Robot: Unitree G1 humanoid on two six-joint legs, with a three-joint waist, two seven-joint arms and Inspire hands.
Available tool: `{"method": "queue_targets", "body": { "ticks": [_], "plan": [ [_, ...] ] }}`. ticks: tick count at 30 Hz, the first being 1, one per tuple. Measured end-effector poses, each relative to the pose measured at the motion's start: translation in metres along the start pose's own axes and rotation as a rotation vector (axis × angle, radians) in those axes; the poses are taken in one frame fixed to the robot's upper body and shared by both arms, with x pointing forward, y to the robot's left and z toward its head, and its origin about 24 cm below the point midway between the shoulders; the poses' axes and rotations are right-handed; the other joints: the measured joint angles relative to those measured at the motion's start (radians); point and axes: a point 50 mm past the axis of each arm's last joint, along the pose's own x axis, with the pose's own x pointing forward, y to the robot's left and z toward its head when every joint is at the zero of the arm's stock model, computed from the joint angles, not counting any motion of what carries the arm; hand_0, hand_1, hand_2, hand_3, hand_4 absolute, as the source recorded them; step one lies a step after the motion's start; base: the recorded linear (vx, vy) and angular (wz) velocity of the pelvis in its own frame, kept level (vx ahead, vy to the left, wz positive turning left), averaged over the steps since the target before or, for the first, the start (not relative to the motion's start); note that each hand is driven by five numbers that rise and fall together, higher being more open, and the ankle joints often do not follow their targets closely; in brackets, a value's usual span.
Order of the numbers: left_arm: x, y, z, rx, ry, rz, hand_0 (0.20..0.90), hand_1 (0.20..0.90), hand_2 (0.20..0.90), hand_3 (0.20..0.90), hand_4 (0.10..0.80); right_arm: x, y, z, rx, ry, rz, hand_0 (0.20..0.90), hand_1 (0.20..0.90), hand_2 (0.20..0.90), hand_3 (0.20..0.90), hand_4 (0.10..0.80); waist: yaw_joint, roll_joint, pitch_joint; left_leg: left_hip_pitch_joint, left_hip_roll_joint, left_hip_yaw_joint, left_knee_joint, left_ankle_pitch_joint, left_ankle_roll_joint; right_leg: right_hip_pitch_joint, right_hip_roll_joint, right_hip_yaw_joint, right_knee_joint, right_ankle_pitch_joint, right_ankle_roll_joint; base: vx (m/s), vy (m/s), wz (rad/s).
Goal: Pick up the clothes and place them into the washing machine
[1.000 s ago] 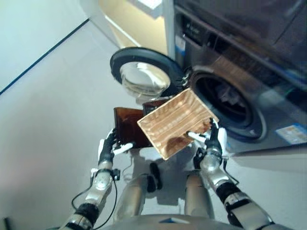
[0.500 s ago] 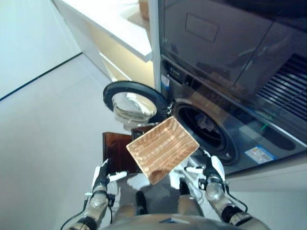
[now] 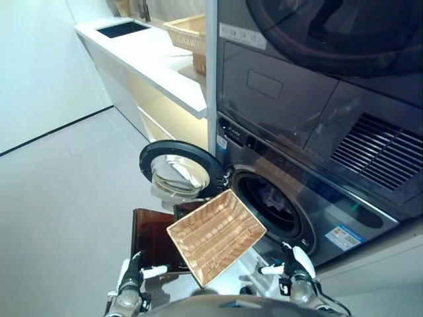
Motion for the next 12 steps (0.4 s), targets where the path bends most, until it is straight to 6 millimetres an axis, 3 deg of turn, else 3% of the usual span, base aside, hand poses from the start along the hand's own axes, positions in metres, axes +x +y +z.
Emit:
{"method": "queue_targets", "body": {
  "ticks": [12],
  "plan": [
    [-0.002,-0.004,-0.009,0.019,0.05,-0.047,0.9,0.9,0.9,0.9,0.8,-0.023,0.02,-0.052,0.0,0.242,0.089,0.9,0.9,0.9,0.9,0.8,0.005,-0.015,-0.039,0.014,0.007,-0.04,0.0,0.0,-0.006,0.052,0.0,-0.044,-0.028,0.004,-0.003,0.014,-0.017,0.09]
  ]
}}
